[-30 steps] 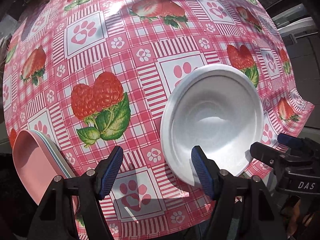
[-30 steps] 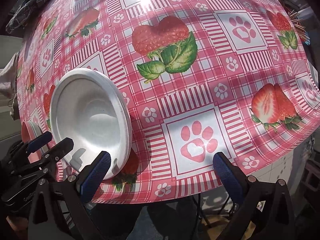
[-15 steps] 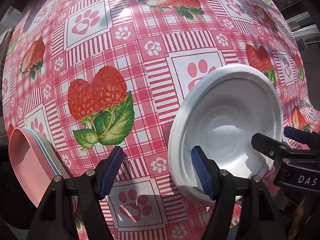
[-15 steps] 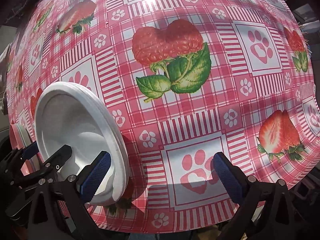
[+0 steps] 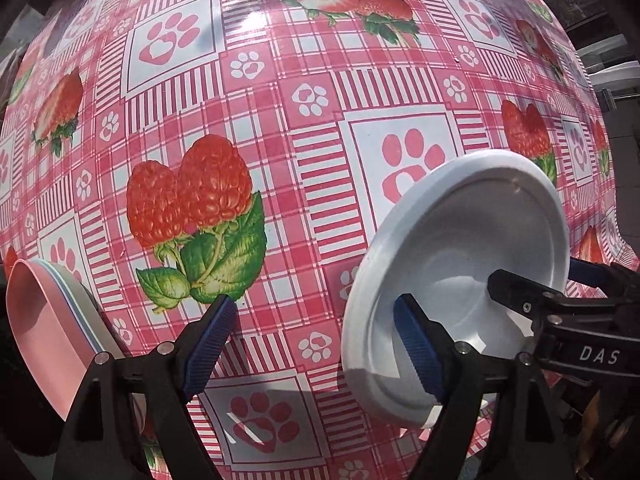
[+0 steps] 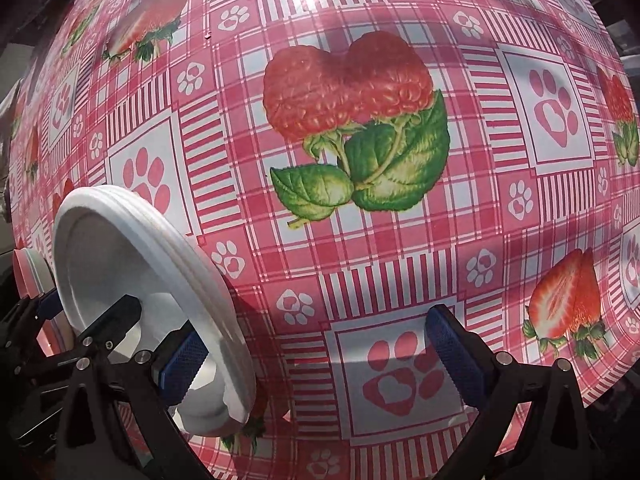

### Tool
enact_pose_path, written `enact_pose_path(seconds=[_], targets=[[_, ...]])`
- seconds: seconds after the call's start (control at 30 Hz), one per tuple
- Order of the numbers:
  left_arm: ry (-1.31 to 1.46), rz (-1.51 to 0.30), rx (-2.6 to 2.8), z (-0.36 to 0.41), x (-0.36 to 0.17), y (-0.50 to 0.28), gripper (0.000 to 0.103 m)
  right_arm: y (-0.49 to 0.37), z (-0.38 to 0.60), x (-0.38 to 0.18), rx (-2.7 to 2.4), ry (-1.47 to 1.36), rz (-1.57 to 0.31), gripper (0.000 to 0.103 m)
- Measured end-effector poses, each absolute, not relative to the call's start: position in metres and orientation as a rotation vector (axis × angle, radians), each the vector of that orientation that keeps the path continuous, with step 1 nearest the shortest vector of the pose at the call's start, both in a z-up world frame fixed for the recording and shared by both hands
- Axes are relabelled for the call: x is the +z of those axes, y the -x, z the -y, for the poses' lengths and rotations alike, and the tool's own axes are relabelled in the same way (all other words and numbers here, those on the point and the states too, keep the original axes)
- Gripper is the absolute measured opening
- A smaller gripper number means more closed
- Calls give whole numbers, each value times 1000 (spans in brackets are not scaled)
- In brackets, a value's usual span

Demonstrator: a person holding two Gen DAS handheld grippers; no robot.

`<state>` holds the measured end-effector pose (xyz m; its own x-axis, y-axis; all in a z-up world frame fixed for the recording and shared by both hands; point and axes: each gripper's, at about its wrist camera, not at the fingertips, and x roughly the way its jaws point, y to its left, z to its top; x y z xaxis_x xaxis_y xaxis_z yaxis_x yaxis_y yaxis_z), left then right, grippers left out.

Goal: Organize plates and bowls
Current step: 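Lift and carry the bowl stack with both grippers toward the pink plate stack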

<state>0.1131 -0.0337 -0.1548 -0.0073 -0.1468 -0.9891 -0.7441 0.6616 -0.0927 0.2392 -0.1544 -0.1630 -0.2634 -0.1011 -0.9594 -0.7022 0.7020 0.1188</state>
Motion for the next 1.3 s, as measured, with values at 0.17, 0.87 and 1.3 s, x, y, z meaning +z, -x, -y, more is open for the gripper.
enact_pose_path(seconds=[0.17, 0.87, 1.3], targets=[[804, -1570, 605, 27, -163, -104, 103, -247, 166, -166, 662, 608, -1764, 103], [838, -1570, 612, 23, -166, -100, 103, -243, 162, -162, 663, 633, -1744, 103], [716, -1610, 570, 33, -158, -127, 93, -242, 162, -158, 671, 670, -1756, 102]])
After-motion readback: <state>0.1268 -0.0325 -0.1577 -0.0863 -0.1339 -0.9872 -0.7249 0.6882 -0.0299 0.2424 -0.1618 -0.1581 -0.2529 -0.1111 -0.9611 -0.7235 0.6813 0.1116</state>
